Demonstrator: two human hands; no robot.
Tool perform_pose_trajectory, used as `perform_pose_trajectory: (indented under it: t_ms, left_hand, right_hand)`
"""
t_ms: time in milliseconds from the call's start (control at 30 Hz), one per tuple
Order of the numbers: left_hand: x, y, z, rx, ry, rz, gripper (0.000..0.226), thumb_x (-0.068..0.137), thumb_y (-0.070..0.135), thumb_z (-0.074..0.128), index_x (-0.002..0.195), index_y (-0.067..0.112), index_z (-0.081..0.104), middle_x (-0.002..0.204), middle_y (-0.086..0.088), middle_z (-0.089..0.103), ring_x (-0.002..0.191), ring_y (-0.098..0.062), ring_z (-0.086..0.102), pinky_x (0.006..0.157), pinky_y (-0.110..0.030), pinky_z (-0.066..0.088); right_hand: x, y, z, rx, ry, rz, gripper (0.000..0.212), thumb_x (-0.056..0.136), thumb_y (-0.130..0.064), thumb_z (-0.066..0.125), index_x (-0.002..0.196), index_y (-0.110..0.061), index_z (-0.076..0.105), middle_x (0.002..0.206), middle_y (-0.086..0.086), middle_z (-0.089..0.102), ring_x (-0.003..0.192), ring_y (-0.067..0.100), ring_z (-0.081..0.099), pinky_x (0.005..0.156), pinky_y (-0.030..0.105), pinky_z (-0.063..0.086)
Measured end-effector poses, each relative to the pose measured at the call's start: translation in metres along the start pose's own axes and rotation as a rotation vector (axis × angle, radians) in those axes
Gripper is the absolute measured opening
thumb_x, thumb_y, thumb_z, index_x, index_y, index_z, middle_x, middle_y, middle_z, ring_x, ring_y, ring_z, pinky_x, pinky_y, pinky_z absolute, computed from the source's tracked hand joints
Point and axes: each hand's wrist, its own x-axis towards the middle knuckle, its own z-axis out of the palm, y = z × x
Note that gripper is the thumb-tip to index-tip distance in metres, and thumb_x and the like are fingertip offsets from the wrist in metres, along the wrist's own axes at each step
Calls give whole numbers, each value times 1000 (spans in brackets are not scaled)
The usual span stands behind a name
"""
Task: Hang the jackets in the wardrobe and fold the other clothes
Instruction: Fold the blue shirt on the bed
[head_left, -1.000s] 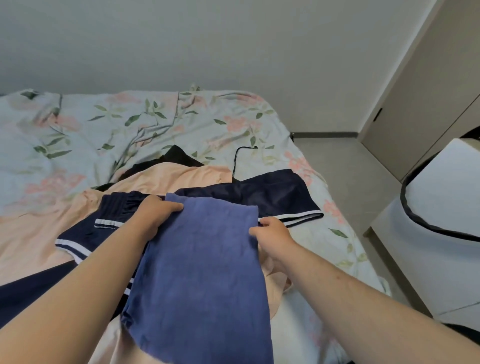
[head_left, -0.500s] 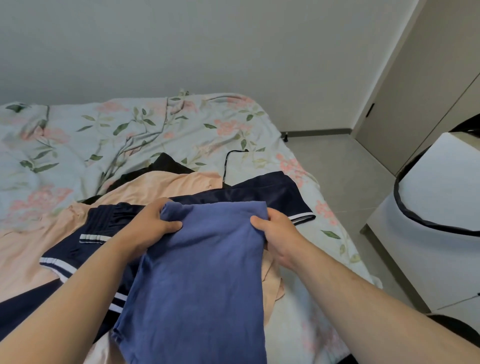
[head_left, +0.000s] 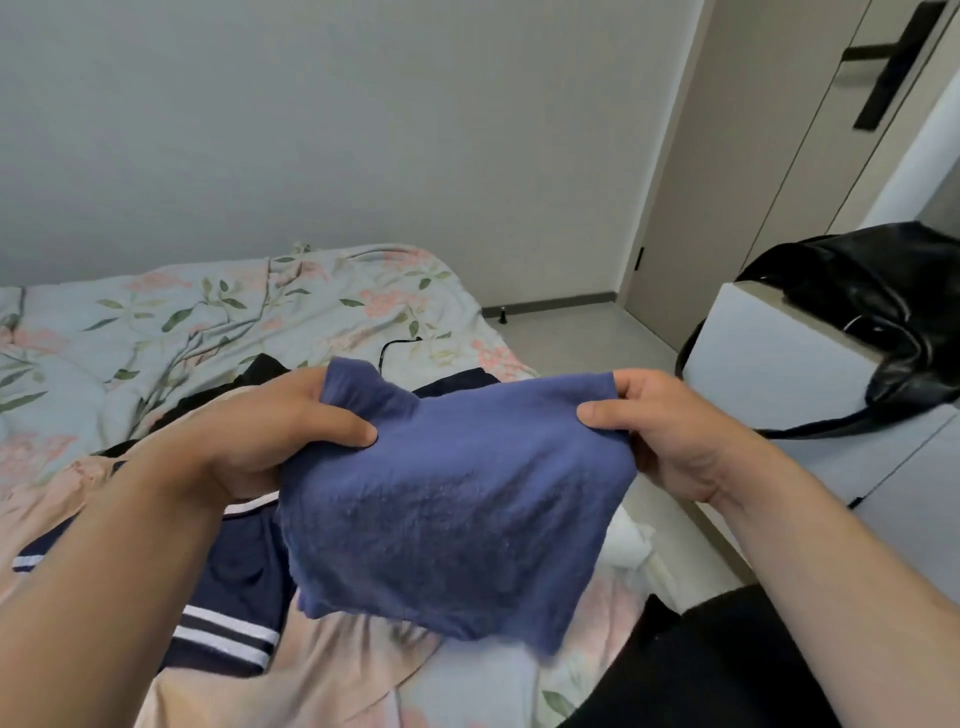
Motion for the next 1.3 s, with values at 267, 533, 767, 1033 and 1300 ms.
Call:
perform_pose_trajectory:
  t_ms: [267,533,767,1033,1300]
  left_hand:
    - [42,6,23,-179,103,-26,25,55,4,62,74,11,78,79,-16,72,68,-26,71,56,-34,57]
    - [146,-65,6,707,323,-129,14,75,9,76,81,22,71,79,0,71,77,-15,63,61,-25,48]
    - [207,-92,-13,956,437,-65,27,78,17,73,62,18,52,64,-2,56,67,-26,54,58,-32,39]
    - [157,-123,2,931,483,193,19,82,13,66,64,21,66,65,9,62,65,-12,59,56,-31,44]
    - [47,-168,39,1004,363,432,16,67,19,54,66,19,70,65,13,58,61,-10,50,64,-26,39]
  right_hand:
    - [6,-5,-27,96,193,7,19,91,-1,58,102,-4,72,92,11,73,78,21,68,68,29,52]
    - [101,78,-54,-434,396,186,14,82,-2,62,74,-9,72,64,-3,60,60,11,50,57,21,40]
    - [152,98,-58,-195,439,352,22,91,-3,50,75,-12,62,64,7,56,45,16,44,42,21,39]
    - [120,121,-56,15,373,352,23,92,0,49,98,-10,69,78,5,65,63,14,59,62,24,51]
    - [38,143,-57,58,98,457,24,89,5,46,98,3,68,85,15,70,68,19,63,64,28,52]
